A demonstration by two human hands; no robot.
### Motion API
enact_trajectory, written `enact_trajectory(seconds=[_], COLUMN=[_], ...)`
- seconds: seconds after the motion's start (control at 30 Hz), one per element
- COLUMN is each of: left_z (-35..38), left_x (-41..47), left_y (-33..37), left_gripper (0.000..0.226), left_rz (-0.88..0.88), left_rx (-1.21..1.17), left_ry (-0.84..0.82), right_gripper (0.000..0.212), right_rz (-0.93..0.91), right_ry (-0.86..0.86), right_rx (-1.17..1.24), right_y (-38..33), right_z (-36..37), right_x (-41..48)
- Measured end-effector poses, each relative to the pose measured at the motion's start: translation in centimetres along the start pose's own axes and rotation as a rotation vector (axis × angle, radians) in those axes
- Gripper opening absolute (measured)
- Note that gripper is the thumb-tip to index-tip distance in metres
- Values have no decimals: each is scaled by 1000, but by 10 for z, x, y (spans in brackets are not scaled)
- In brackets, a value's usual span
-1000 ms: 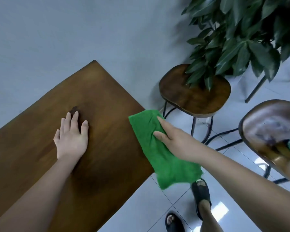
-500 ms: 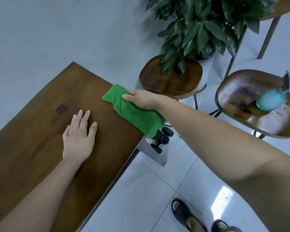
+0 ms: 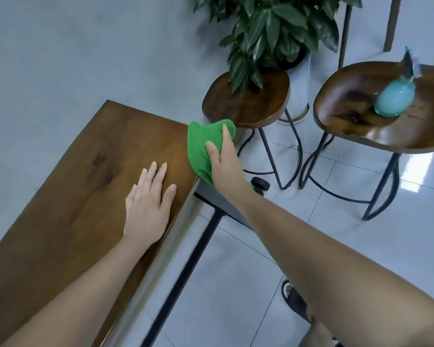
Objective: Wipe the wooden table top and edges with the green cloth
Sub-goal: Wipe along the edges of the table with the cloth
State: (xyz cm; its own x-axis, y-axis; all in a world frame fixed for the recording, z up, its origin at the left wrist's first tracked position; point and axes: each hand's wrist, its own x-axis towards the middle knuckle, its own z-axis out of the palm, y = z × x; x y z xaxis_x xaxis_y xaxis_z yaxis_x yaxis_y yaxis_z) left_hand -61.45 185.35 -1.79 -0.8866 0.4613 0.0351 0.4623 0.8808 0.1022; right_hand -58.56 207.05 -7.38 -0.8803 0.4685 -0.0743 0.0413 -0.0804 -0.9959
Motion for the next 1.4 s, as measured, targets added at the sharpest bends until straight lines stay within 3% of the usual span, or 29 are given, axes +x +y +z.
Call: enact_trajectory(seconds=[0.1,0.23,0.33,0.43,0.53,0.67,0.87,1.03,1.13,1.2,1.3,1.4], left_z=[0,0,-2,0,1,2,3,2,-3,-9,-16,-21], left_x=[1,0,0,1,3,4,3,4,4,0,-20,-46], left_y=[0,1,1,-1,-3,-4,-3,-4,-11,-22,-52,-92], left_gripper=[67,72,75,70,70,68,65,62,58,57,59,62], left_rz=[-3,5,1,2,12,26,47,48,52,98,217,270], left_rx=[1,0,-4,5,6,2,1,-18,-145,-234,-181,-128], left_ry=[0,-13,-25,-39,-38,-29,-20,-34,-64,-90,-103,-124], right_gripper=[74,71,59,43,34,25,37,27,25,25,9,22], right_rz=[26,79,39,132,196,156,56,24,-26,-55,-44,-67], right_ry=[85,32,32,1,26,199,348,342,313,307,299,314], right_rx=[153,317,419,467,439,365,271,240,178,147,155,94], right_y=[4,16,24,28,26,8,-17,-15,-7,0,7,10], right_z=[35,83,115,133,128,96,60,77,101,119,143,164], right_x=[-36,-98,-148,-178,-165,-89,-18,-40,-75,-102,-140,-168])
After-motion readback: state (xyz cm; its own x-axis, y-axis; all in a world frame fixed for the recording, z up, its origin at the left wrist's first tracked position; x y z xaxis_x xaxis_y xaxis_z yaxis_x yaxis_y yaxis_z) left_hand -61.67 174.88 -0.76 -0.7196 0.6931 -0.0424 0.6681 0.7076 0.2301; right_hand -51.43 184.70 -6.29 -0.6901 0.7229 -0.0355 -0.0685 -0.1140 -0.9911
